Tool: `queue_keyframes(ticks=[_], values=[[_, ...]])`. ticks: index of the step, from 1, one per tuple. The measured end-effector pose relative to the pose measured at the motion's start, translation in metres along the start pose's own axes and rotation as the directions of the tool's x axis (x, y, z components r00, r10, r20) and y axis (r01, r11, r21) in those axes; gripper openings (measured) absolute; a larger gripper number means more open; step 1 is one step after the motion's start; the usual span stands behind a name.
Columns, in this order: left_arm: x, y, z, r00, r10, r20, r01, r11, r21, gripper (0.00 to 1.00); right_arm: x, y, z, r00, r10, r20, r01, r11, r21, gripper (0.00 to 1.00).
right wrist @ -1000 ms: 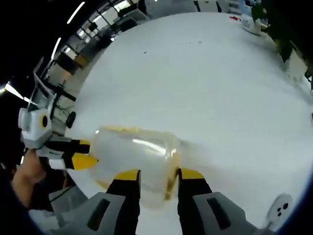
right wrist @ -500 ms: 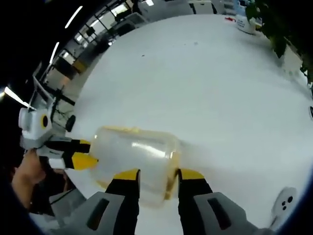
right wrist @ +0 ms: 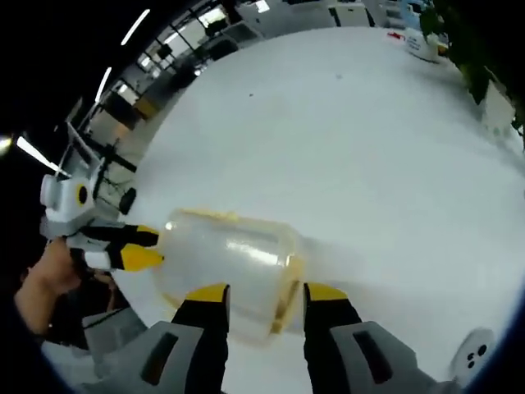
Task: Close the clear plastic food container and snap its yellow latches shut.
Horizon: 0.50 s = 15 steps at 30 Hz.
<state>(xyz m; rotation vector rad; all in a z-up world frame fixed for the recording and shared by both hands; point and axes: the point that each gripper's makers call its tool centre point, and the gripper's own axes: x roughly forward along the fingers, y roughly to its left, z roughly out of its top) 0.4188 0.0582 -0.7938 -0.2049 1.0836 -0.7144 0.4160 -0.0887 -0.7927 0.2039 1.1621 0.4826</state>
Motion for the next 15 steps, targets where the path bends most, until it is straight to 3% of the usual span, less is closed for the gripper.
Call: queue_keyframes(ticks=[3, 10, 15], values=[[-0.004, 0.004, -0.002, 1.000, 0.026, -0.015, -0.024, 0.997, 0.072, 0.33, -0.001, 0.000, 0.002, 1.000, 0.000, -0.011, -0.001, 0.996, -0.084, 0.39], [-0.009, 0.001, -0.006, 0.999, 0.013, -0.043, -0.007, 0.990, 0.138, 0.36, -0.005, 0.004, 0.002, 0.999, -0.011, -0.031, 0.005, 0.986, -0.168, 0.41], [-0.012, 0.000, -0.007, 0.997, 0.028, -0.069, -0.015, 0.981, 0.193, 0.40, -0.008, 0.011, -0.004, 0.996, -0.016, -0.087, -0.012, 0.951, -0.308, 0.41]])
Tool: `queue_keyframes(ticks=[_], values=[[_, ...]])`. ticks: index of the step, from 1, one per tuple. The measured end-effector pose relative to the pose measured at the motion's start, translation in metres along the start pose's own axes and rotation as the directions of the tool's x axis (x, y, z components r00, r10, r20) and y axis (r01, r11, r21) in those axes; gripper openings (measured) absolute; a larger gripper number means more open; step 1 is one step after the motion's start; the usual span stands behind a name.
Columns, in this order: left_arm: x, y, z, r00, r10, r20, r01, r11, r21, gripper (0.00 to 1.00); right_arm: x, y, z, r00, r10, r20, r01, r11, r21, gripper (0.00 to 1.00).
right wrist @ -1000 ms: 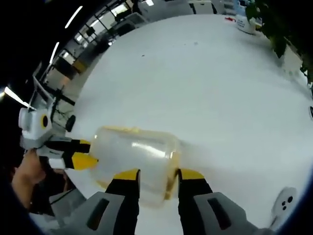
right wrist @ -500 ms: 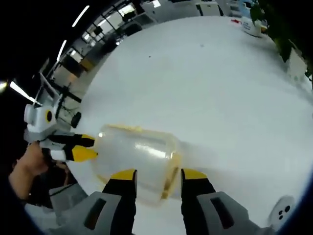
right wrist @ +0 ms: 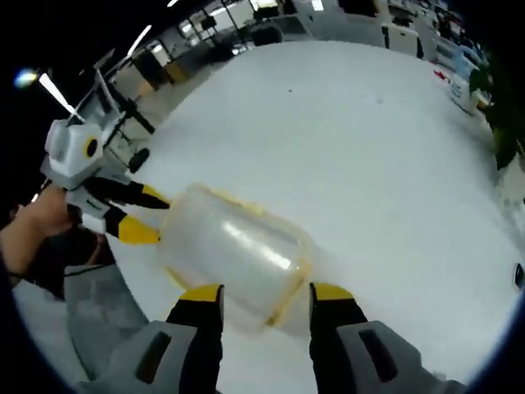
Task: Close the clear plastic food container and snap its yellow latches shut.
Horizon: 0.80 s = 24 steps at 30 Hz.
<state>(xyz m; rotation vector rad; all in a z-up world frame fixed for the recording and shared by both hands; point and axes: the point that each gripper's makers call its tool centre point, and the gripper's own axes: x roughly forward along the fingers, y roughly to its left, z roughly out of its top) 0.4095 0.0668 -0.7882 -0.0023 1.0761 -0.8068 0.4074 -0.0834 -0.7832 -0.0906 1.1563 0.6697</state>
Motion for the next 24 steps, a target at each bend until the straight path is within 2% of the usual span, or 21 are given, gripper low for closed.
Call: queue_keyframes(ticks=[2, 9, 12, 17, 20, 24], values=[[-0.002, -0.001, 0.000, 1.000, 0.003, -0.014, -0.002, 1.000, 0.025, 0.41, -0.002, 0.002, 0.004, 1.000, 0.002, 0.015, -0.002, 1.000, -0.002, 0.41], [-0.005, -0.002, 0.005, 1.000, 0.015, -0.023, -0.012, 0.994, 0.105, 0.42, -0.005, 0.004, 0.006, 1.000, -0.002, -0.004, 0.001, 0.998, -0.065, 0.41], [-0.005, 0.000, 0.004, 0.999, 0.030, -0.045, -0.022, 0.986, 0.167, 0.43, -0.005, 0.004, 0.006, 1.000, -0.004, -0.015, 0.003, 0.995, -0.104, 0.40], [-0.010, 0.000, 0.008, 0.998, 0.039, -0.050, -0.027, 0.975, 0.221, 0.45, -0.006, 0.004, 0.008, 1.000, -0.007, -0.028, 0.002, 0.986, -0.168, 0.41], [-0.011, -0.006, 0.011, 0.999, 0.017, -0.049, -0.003, 0.962, 0.272, 0.44, -0.009, 0.009, 0.015, 1.000, 0.004, -0.009, -0.006, 0.982, -0.186, 0.41], [-0.011, -0.007, 0.015, 0.998, 0.016, -0.053, 0.001, 0.952, 0.306, 0.45, -0.008, 0.010, 0.016, 1.000, -0.007, -0.026, 0.000, 0.967, -0.255, 0.42]])
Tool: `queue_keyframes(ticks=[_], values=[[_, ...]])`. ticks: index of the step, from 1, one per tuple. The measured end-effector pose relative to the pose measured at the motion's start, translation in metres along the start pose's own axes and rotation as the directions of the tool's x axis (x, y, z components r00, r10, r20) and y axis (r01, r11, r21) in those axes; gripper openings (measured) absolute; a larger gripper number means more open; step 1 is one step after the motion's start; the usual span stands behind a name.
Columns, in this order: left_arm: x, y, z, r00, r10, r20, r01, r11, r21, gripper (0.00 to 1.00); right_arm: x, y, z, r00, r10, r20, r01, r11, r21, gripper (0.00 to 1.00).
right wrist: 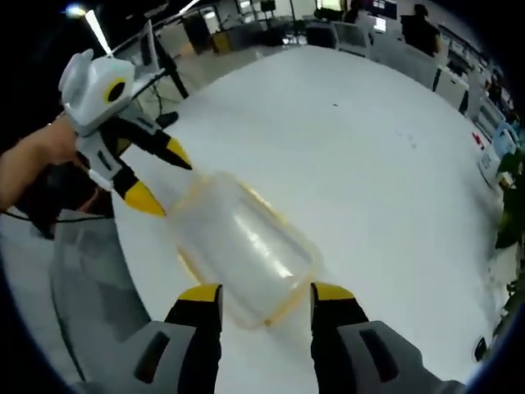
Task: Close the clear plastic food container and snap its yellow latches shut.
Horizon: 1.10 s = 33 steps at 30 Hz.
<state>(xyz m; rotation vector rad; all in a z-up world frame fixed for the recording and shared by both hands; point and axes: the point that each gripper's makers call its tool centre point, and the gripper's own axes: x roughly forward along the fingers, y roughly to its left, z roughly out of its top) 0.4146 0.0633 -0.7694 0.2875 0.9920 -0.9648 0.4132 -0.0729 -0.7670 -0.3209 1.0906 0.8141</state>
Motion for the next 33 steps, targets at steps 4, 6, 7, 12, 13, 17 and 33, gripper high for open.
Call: queue_keyframes(ticks=[4, 6, 7, 12, 13, 17, 33], values=[[-0.002, -0.002, 0.005, 1.000, -0.014, 0.005, 0.013, 0.999, 0.043, 0.45, 0.000, 0.002, 0.001, 1.000, 0.018, -0.002, -0.018, 1.000, -0.021, 0.42], [-0.004, -0.002, 0.008, 1.000, -0.014, 0.015, 0.013, 0.998, 0.068, 0.45, -0.001, 0.002, 0.002, 1.000, 0.017, -0.005, -0.017, 0.999, -0.037, 0.42], [-0.004, -0.001, 0.008, 1.000, -0.017, 0.013, 0.016, 0.997, 0.071, 0.45, -0.001, 0.003, 0.002, 1.000, 0.023, -0.005, -0.023, 0.999, -0.044, 0.42], [-0.003, -0.005, 0.007, 0.999, -0.040, -0.014, 0.042, 0.986, 0.161, 0.46, -0.002, 0.008, 0.004, 0.999, 0.045, -0.007, -0.046, 0.996, -0.079, 0.42], [-0.004, -0.007, 0.007, 0.999, -0.041, -0.017, 0.044, 0.981, 0.190, 0.46, -0.002, 0.009, 0.005, 0.999, 0.048, -0.010, -0.049, 0.995, -0.093, 0.42], [-0.005, -0.009, 0.009, 0.998, -0.056, -0.016, 0.058, 0.970, 0.235, 0.47, -0.001, 0.011, 0.008, 0.998, 0.055, -0.013, -0.056, 0.991, -0.125, 0.41], [-0.005, -0.014, 0.020, 0.996, -0.089, 0.002, 0.082, 0.925, 0.372, 0.45, -0.002, 0.020, 0.016, 0.995, 0.098, 0.003, -0.094, 0.965, -0.246, 0.37]])
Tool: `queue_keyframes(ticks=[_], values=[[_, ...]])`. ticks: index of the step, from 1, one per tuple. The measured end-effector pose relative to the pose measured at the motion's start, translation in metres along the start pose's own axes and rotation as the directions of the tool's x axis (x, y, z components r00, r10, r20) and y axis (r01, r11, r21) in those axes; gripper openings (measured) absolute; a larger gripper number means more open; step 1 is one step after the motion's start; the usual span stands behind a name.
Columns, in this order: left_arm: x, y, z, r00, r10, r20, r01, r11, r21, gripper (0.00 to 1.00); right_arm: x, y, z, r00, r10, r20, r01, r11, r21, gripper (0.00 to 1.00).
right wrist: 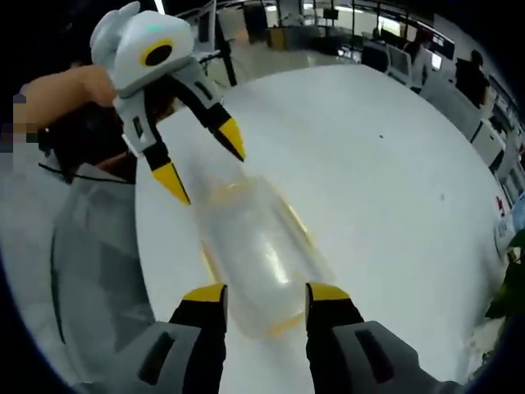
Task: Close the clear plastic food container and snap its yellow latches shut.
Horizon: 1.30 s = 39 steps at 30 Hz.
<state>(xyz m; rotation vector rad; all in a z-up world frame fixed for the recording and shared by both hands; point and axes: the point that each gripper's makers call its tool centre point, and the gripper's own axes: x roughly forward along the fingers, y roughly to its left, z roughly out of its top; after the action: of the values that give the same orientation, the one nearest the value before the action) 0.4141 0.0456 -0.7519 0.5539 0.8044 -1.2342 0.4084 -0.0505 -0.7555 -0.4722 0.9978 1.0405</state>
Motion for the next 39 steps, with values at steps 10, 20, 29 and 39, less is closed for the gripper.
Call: queue_keyframes(ticks=[10, 20, 29, 39], values=[[0.011, -0.006, 0.009, 1.000, -0.012, 0.003, 0.011, 0.997, 0.077, 0.43, 0.004, 0.004, 0.007, 0.999, 0.030, 0.013, -0.029, 0.997, -0.068, 0.35], [0.018, -0.005, 0.009, 1.000, -0.010, 0.000, 0.010, 0.995, 0.094, 0.40, 0.010, 0.005, 0.010, 0.999, 0.040, 0.019, -0.037, 0.994, -0.106, 0.36], [0.024, -0.007, 0.014, 1.000, -0.016, 0.014, 0.015, 0.995, 0.095, 0.40, 0.017, 0.008, 0.020, 0.998, 0.047, 0.033, -0.043, 0.990, -0.135, 0.34], [0.033, -0.010, 0.025, 0.999, -0.021, 0.050, 0.017, 0.997, 0.070, 0.40, 0.024, 0.010, 0.030, 0.998, 0.055, 0.038, -0.048, 0.986, -0.159, 0.33]])
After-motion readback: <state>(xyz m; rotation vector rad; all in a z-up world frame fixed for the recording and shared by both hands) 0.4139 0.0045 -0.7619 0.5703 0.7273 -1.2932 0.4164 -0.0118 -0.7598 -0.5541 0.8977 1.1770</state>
